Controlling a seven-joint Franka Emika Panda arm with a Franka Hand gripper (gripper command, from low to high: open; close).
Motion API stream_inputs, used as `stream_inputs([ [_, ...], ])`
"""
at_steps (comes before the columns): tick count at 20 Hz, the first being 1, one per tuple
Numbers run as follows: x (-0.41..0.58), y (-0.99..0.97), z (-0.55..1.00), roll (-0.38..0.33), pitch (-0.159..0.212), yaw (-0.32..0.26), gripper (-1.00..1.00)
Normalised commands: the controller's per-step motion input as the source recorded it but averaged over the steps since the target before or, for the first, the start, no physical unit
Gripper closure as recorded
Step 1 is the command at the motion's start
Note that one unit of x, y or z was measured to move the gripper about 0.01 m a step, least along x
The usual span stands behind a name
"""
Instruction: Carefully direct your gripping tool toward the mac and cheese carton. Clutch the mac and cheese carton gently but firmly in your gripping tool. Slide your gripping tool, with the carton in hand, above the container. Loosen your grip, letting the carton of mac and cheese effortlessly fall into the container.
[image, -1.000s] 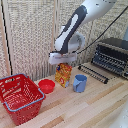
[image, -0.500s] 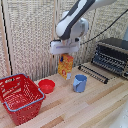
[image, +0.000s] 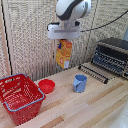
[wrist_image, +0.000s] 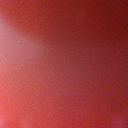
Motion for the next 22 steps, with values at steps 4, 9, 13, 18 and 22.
stream_inputs([
  [4,0.087,0.90,0.61,0.002,0.017,0.000,1.00],
  [9,0.042,0.86,0.75,0.020,0.055,0.005,1.00],
  [13,0.087,0.89,0.65,0.007,0.076,0.010,1.00],
  [18,0.222,0.96,0.25,0.000,0.123,0.026,1.00],
  [22,0.255,0.98,0.01,0.000,0.148,0.035,1.00],
])
